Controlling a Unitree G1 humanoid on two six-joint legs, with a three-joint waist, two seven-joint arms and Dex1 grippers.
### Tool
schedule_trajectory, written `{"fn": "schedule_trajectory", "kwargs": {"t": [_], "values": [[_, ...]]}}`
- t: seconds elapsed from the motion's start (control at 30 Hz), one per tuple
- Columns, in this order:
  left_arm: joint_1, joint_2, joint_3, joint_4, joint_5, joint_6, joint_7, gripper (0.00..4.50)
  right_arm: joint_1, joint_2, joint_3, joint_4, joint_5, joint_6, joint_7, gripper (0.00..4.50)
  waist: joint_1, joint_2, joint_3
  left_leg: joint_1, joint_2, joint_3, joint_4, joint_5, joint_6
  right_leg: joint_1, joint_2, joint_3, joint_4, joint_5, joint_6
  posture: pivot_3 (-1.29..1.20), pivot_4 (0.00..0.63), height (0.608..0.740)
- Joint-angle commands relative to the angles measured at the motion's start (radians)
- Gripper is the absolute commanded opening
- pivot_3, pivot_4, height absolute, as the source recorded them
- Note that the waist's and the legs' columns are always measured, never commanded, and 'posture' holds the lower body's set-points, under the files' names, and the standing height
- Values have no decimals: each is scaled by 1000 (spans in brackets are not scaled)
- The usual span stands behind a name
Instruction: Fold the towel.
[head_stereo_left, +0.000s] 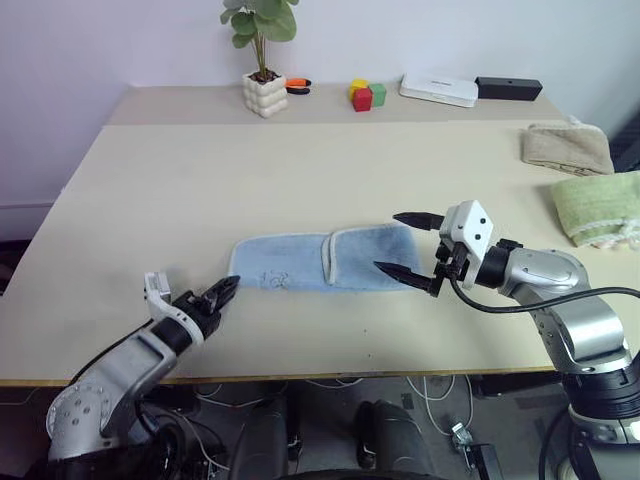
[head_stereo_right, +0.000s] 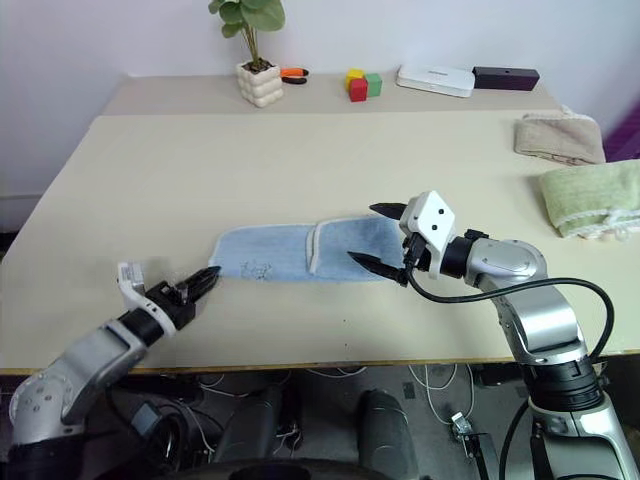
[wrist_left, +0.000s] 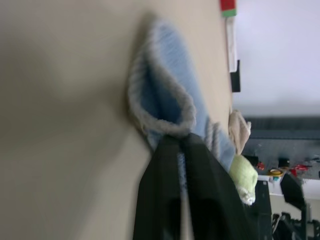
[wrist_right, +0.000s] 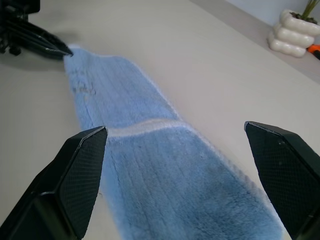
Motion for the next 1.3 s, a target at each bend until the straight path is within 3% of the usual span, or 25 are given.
{"fn": "schedule_trajectory", "kwargs": {"t": [0.03, 0.17, 0.3, 0.47, 0.57, 0.7, 0.87, 1.13, 1.3], "values": [[-28, -7, -2, 46, 33, -21, 34, 22, -4, 4, -13, -15, 0, -9, -12, 4500, 1, 0, 0, 0, 0, 0, 0, 0, 0, 0, 0, 0, 0, 0, 0, 0, 150, 740], [-58, 2, -8, 36, 37, -4, 24, 22, 1, 6, -11, -20, -10, -14, -27, 4500, 0, 0, 0, 0, 0, 0, 0, 0, 0, 0, 0, 0, 0, 0, 0, 0, 150, 740], [-64, 73, -63, -91, 154, 68, -194, 22, 15, -10, -27, 6, -26, -21, -35, 4500, 0, -3, 2, -1, 0, 0, 0, 0, 0, -1, 1, -1, -1, 0, 0, 0, 150, 740], [-131, 77, -95, -135, 210, 63, -296, 22, 33, -64, -67, 65, -33, -31, -3, 4500, -1, -3, 2, -4, 0, 0, -1, -1, 1, -1, 1, -1, -7, 2, -1, 0, 150, 740], [-195, 89, -130, -144, 292, 65, -384, 22, 47, -101, -88, 99, -39, -47, 21, 4500, -1, -3, 2, -5, 0, 1, -3, -1, 1, -1, 2, -1, -8, 2, -1, 0, 150, 740], [-350, 95, -286, -77, 520, 48, -614, 22, 78, -172, -154, 148, -13, 0, 59, 4500, 5, -3, 2, -6, -1, 1, -3, 0, 1, -1, 3, -1, -8, 2, -1, 0, 150, 740], [-552, -23, -400, 89, 667, 27, -787, 22, 115, -214, -255, 120, 46, 29, 91, 4500, 1, -4, 2, -8, -2, 2, -2, 0, 2, 2, 3, -1, -10, 3, 1, 0, 150, 740], [-719, -157, -511, 311, 839, 38, -1019, 22, 160, -205, -450, 14, 233, 184, 62, 4500, 1, -4, 3, -10, -1, 1, -1, 2, 4, 0, 5, -1, -9, 5, 4, 0, 150, 740], [-804, -238, -595, 480, 1023, -51, -1134, 22, 250, -189, -530, -87, 311, 232, 55, 4500, 4, -6, 4, -12, -2, -2, 1, 1, 5, 0, 4, -2, -10, 3, 2, 0, 150, 740]]}}
